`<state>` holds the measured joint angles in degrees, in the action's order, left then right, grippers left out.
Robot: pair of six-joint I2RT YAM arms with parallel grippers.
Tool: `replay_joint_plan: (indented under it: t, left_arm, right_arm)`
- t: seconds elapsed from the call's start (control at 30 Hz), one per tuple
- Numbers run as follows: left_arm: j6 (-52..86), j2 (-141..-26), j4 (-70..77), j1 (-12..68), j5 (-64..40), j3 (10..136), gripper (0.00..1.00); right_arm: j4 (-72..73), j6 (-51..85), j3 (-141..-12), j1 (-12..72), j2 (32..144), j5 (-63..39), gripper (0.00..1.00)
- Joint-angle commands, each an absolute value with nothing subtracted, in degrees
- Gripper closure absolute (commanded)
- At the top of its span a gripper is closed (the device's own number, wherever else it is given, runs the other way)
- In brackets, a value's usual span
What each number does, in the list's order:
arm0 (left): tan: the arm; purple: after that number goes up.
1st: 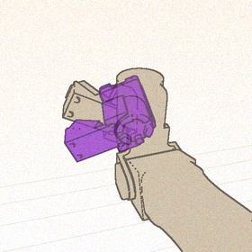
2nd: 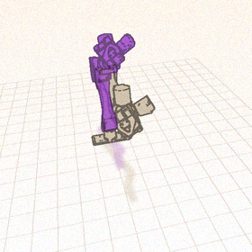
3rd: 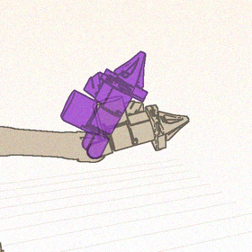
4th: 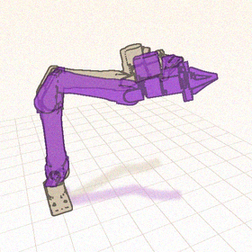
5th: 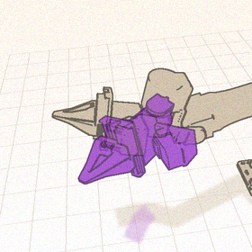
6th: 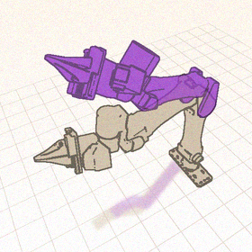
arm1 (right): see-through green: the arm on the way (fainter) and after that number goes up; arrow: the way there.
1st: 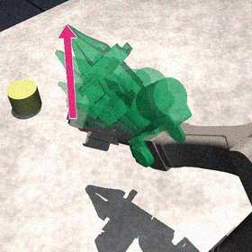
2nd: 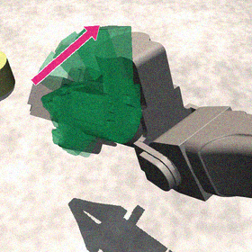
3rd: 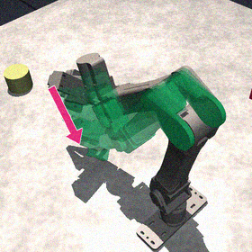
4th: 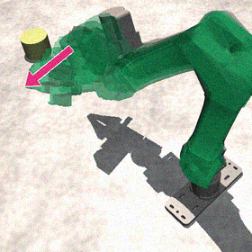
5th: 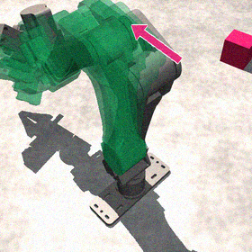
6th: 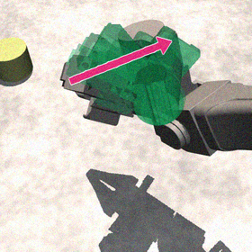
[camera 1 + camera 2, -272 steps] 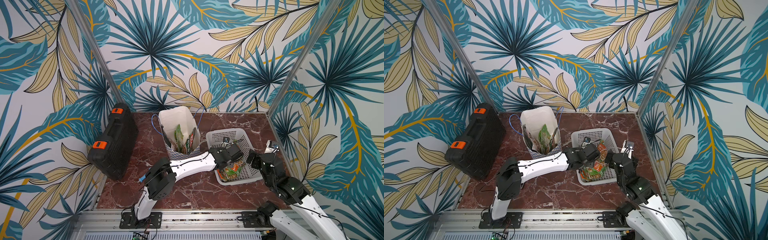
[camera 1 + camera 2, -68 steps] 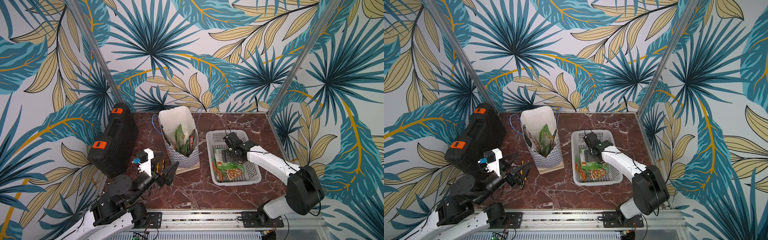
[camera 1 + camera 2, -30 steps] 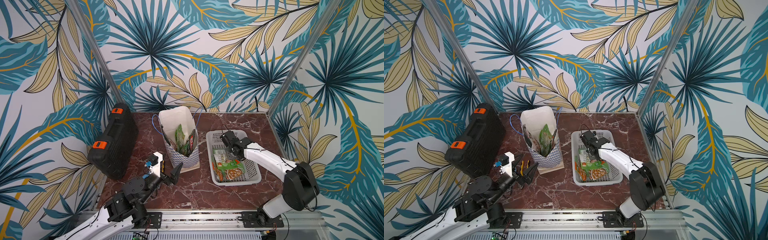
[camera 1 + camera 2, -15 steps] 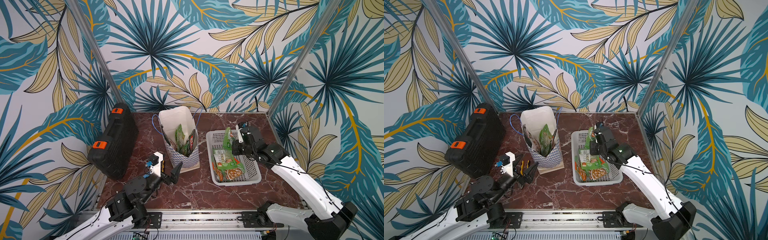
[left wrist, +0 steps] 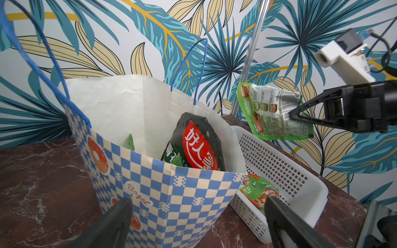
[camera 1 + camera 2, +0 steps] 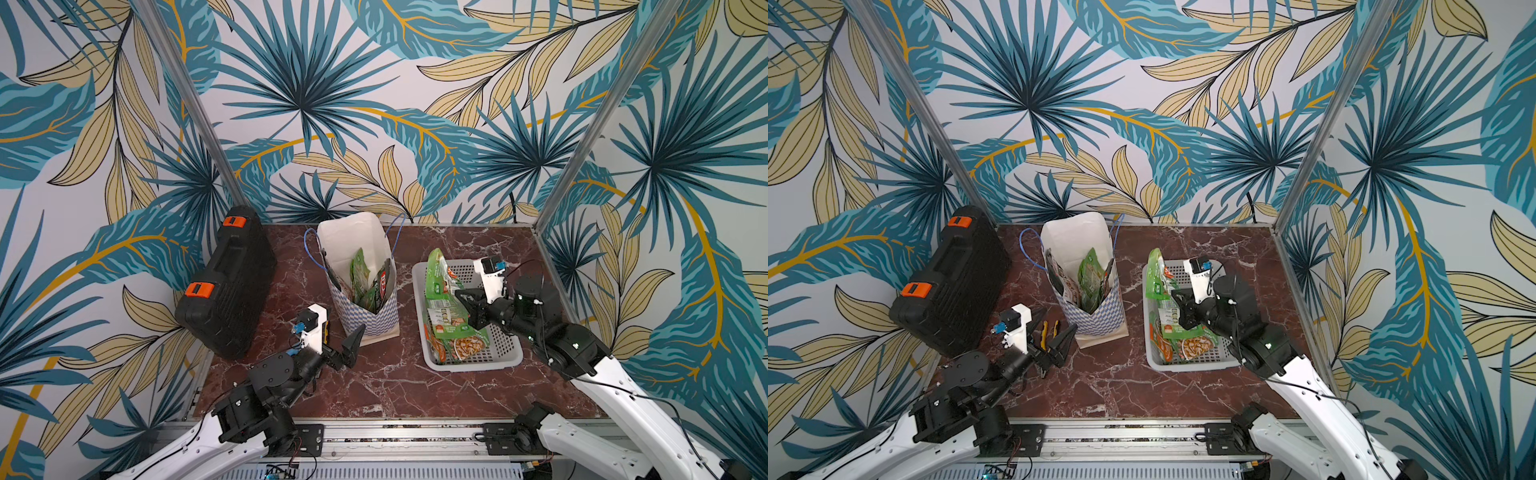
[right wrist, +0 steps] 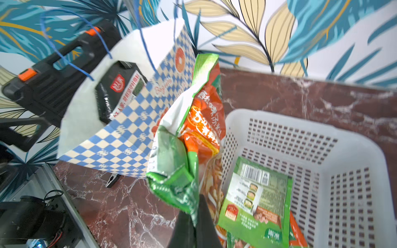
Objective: Place the condiment packets inside the bag
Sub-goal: Pick up the condiment packet from the storage box, then place the condiment packet in the paper bag.
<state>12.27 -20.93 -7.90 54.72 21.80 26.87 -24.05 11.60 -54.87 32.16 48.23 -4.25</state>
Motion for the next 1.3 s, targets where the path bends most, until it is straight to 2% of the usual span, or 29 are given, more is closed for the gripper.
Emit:
replay_joint_plan:
  t: [0.0, 0.13, 0.53, 0.73, 1.1, 1.13, 1.2, 1.27]
  left_arm:
    - [12.31, -20.66, -6.66, 54.85, 21.89, 25.40, 0.00]
    - [12.30, -20.77, -6.41, 54.80, 22.02, 25.14, 0.00]
    - [12.16, -20.99, -6.17, 54.84, 22.24, 24.70, 0.00]
    - [12.08, -21.67, -5.85, 54.84, 22.41, 24.57, 0.00]
    - [12.40, -25.37, -6.17, 54.84, 23.55, 25.36, 0.00]
    - [12.50, -25.64, -6.15, 54.84, 23.51, 25.40, 0.00]
    - [12.73, -26.12, -6.24, 54.84, 23.47, 25.55, 0.00]
    - [12.81, -26.34, -6.48, 54.83, 23.55, 25.66, 0.00]
  right_arm:
    - [-14.59, 4.07, -52.10, 34.59, 45.57, -1.61, 1.00]
    - [-6.56, -2.20, -50.67, 40.02, 45.12, 1.79, 1.00]
    - [-5.45, -13.07, -64.34, 56.71, 59.41, 6.97, 1.00]
    - [-11.66, -1.80, -76.88, 57.11, 70.84, 15.56, 1.00]
    - [-30.56, 13.74, -98.35, 56.80, 92.36, 19.46, 1.00]
    - [-32.34, 14.39, -100.03, 56.48, 93.88, 19.68, 0.94]
    - [-35.15, 15.31, -102.64, 56.09, 95.93, 19.17, 0.65]
    - [-37.08, 15.44, -104.68, 55.89, 96.59, 18.62, 0.52]
